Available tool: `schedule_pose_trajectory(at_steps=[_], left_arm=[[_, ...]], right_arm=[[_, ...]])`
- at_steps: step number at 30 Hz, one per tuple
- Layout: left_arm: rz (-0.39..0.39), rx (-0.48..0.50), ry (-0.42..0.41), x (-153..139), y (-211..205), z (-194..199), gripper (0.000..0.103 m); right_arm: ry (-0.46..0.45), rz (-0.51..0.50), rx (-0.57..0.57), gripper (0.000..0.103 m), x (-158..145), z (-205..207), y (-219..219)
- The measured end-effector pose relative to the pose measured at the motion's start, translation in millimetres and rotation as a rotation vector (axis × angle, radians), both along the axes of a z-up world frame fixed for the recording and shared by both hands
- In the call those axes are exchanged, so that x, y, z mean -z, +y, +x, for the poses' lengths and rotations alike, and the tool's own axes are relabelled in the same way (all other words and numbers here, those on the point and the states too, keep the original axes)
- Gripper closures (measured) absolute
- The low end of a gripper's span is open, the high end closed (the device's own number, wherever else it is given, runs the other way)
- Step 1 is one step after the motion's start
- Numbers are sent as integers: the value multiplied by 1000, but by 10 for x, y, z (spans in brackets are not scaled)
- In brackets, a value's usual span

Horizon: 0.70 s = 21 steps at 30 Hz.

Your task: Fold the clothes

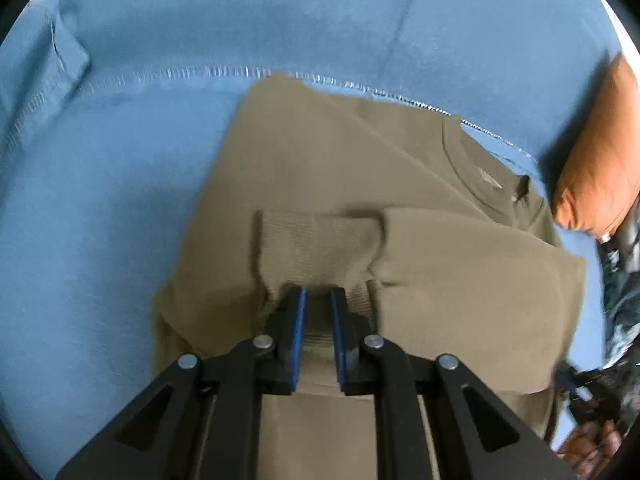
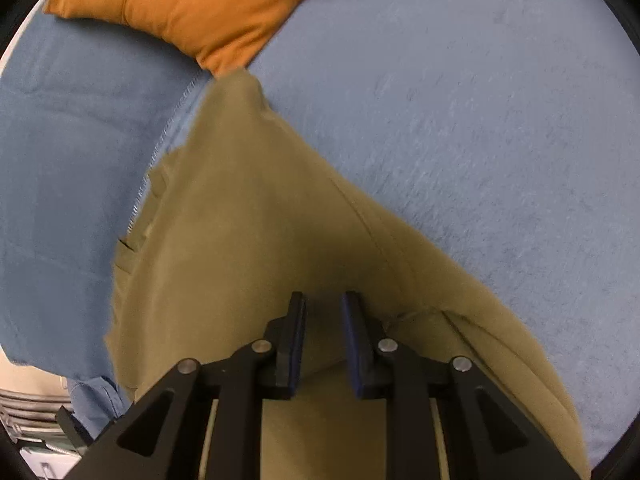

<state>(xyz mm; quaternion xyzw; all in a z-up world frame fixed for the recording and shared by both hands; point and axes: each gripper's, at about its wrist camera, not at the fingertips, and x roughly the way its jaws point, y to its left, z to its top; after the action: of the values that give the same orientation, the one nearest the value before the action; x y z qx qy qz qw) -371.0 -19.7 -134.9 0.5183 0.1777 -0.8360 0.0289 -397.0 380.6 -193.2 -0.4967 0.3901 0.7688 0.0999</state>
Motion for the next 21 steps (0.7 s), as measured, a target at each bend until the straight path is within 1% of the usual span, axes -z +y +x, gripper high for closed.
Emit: schedule_pose_trajectory(at_steps=[2, 3, 4, 5, 6, 8, 9, 10, 12, 14, 16, 17, 19, 21], left_arm=[[-18, 21, 51, -144, 90, 5, 88], [-32, 47, 31, -97, 160, -33, 86], [-44, 73, 9, -40, 226, -71, 80], [-38, 94, -32, 87, 258, -112, 76], [-34, 111, -67, 193, 284, -150, 75], [-41, 74, -48, 100, 260, -176, 74], [2, 52, -35, 17, 211, -155, 75], [40, 32, -21, -68, 165, -125, 76], [38, 28, 34, -273, 121, 57, 75], [36, 22, 84, -467, 72, 247, 75], [42, 5, 77, -500, -42, 559, 75], [46, -3, 72, -514, -95, 711, 75], [51, -9, 58, -503, -215, 1001, 75], [53, -10, 44, -484, -381, 1323, 75]], right_arm=[[28, 35, -14, 85, -120, 0, 1], [-3, 26, -29, 83, -64, -18, 6], [-32, 6, -42, 80, 3, -29, 14], [-53, -45, -46, 80, 103, -20, 35], [-69, -86, -49, 81, 170, -12, 57], [-66, -94, -44, 81, 62, -1, 107], [-50, -97, -37, 81, -63, 40, 138], [-3, -87, -30, 81, -224, 101, 177], [95, -22, -46, 81, -568, 234, 243], [172, 55, -77, 81, -888, 450, 302], [206, 104, -94, 80, -1038, 695, 348], [211, 126, -108, 80, -1061, 874, 380], [199, 156, -136, 80, -985, 1211, 428], [165, 165, -157, 80, -879, 1556, 471]])
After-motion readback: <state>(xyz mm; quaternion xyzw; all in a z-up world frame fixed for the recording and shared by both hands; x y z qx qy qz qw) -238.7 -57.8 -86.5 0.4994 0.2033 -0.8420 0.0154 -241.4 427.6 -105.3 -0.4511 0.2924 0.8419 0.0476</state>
